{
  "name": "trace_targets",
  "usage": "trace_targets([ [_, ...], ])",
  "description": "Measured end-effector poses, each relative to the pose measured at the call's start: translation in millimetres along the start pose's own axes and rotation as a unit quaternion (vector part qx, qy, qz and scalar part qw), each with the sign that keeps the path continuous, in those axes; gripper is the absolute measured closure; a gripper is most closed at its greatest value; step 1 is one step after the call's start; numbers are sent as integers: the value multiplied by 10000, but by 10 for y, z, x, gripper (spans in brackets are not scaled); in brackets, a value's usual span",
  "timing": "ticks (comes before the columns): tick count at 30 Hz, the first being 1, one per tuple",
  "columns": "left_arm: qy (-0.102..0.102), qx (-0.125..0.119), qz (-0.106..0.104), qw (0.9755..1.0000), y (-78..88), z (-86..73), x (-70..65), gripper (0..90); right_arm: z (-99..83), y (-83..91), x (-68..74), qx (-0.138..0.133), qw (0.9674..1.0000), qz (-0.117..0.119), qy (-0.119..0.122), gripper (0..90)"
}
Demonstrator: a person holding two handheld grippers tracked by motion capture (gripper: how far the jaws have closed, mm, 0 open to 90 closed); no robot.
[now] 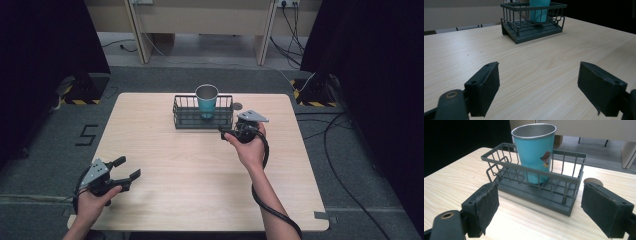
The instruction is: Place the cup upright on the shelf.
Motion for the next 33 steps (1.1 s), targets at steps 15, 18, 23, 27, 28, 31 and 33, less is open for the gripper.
trace_targets([
  [15,-12,11,5,10000,1,-2,-2,173,-130,266,-95,21,9999,-110,2,155],
  [18,-14,10,7,10000,2,-2,-2,173,-152,307,-123,21,9999,-144,16,155],
  [23,-14,10,7,10000,2,-2,-2,173,-185,367,-154,11,9998,-173,23,155],
  [27,-16,12,6,10000,2,-2,-2,173,-252,449,-190,40,9998,-206,3,155],
  [28,-16,13,6,10000,1,-3,-3,173,-262,462,-196,44,9997,-220,-16,155],
  [31,-19,20,5,10000,2,-4,-4,173,-301,515,-224,45,9997,-247,-7,156],
  [33,-19,20,6,10000,1,-4,-5,173,-331,551,-241,42,9996,-264,4,156],
])
Point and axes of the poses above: each handheld gripper's, and its own axes: y roughly backward along the jaws, z roughly out of its top, x roughly to its left, the point moved 8 cm from there along -y, roughly forward along the jaws, and after that the axes turned 9 degrees about -x, right-handed, at the moved point
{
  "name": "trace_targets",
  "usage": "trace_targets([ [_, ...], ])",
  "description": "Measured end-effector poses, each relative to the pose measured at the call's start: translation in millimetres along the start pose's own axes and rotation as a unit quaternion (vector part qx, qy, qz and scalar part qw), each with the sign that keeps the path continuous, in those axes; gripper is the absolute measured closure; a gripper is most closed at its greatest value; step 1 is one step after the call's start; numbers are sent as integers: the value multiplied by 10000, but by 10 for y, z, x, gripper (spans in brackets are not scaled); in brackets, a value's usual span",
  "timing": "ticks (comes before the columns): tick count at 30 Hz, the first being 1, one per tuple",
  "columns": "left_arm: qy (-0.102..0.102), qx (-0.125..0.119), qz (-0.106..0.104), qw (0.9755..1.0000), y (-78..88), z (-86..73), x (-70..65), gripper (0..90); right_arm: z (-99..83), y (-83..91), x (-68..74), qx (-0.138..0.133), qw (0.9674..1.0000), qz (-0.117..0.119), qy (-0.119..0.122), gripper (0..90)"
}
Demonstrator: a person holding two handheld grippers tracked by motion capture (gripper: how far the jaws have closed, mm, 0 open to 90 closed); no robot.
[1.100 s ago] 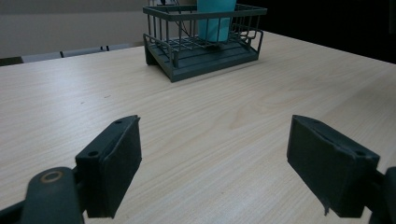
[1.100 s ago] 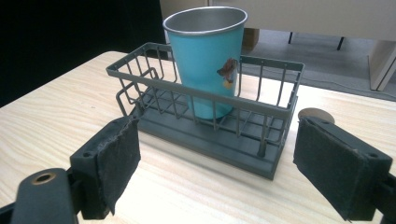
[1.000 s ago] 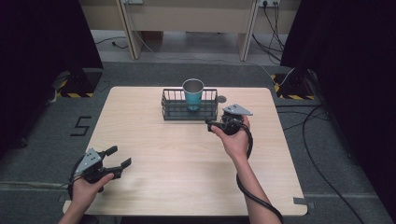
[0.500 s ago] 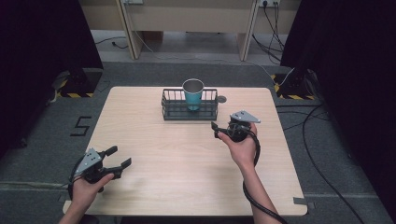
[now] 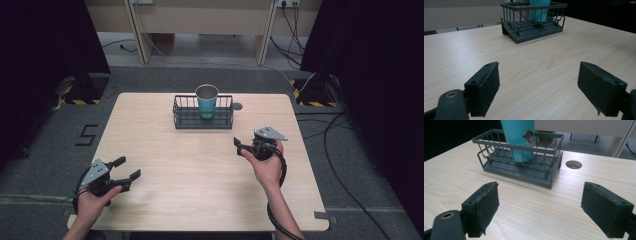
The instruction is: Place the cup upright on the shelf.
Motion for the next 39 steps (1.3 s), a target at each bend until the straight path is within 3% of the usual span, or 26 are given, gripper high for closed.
trace_targets([
  [11,-7,7,3,10000,-3,-3,-3,173,-158,171,-97,-17,9999,-98,-52,156],
  [30,-22,25,3,10000,-8,-10,-10,173,-609,439,-214,5,9994,-232,-253,157],
  [39,-31,36,-1,10000,-15,-14,-12,173,-612,433,-171,-149,9995,-126,-260,158],
])
Point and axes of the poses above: each handheld gripper's, and its own axes: y roughly backward along the jaws, z roughly out of its top, x roughly to its left, the point moved 8 cm from there along -y, roughly forward along the jaws, and after that the axes turned 9 degrees about -x, right-handed, at the moved point
